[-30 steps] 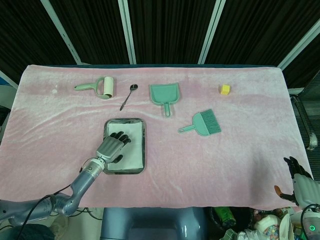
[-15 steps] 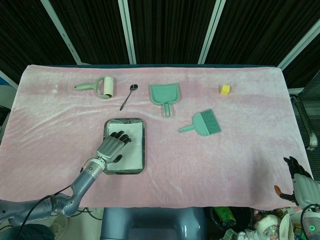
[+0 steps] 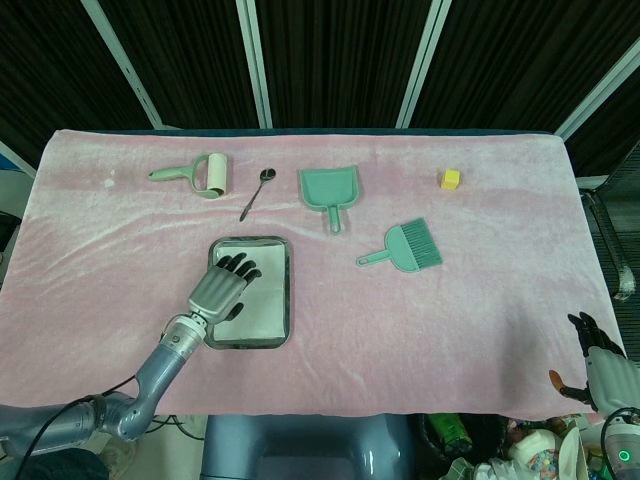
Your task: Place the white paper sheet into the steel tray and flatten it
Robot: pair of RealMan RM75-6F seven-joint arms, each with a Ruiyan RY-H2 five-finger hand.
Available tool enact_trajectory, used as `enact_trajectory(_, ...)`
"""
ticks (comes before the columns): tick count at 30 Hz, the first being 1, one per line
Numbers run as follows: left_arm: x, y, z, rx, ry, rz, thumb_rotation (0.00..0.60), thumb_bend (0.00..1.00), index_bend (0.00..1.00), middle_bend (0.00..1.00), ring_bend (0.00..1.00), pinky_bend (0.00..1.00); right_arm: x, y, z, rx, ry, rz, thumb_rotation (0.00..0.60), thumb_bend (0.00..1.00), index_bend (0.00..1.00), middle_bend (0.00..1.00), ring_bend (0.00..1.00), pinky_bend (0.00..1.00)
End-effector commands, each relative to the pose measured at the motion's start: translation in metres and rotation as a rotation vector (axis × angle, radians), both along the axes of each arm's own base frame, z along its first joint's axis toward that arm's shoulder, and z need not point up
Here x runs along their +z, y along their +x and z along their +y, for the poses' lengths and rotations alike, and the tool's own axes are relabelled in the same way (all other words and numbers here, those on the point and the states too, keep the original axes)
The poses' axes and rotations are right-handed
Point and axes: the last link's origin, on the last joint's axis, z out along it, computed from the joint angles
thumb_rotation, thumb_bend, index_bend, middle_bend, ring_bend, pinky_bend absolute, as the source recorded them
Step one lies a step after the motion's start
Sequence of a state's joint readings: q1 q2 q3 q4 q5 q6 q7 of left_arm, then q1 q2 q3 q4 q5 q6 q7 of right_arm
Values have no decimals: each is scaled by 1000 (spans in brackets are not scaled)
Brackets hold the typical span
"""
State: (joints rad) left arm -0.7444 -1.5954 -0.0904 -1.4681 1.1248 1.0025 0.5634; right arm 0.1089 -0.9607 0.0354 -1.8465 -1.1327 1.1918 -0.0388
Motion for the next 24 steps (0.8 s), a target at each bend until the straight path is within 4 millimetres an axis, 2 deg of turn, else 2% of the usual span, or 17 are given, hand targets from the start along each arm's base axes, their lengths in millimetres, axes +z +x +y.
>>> enact_trajectory(1,43,-3,-8,-64,133,-15,600,328,209,139,65,105,1,0,0,14,-5,14,600,252,0,8,94,155)
enact_trajectory(5,70,-24,-19,-25,171,-46,600,302,170,94,14,43,1,1,-1,38,-12,32,600,251,0,8,94,156)
enact_trajectory(8,95,-51,-32,41,212,-71,600,290,156,77,7,26,2,3,-2,78,-20,55,600,252,0,8,94,156)
enact_trajectory(9,108,-71,-39,107,237,-84,600,288,154,74,5,23,2,5,-3,107,-27,68,600,252,0,8,94,155)
enact_trajectory(13,130,-100,-56,186,245,-104,600,280,140,59,0,8,2,8,-3,162,-48,81,600,252,0,5,92,155)
enact_trajectory(16,148,-131,-78,283,248,-122,600,272,132,48,0,2,3,14,-6,255,-81,97,600,250,0,0,88,153)
enact_trajectory(20,163,-146,-93,318,276,-140,600,265,125,43,0,0,2,16,-6,340,-97,114,600,250,0,0,87,151)
enact_trajectory(24,173,-150,-102,288,320,-151,600,265,124,42,0,0,-1,13,-5,338,-89,90,600,249,0,0,87,151)
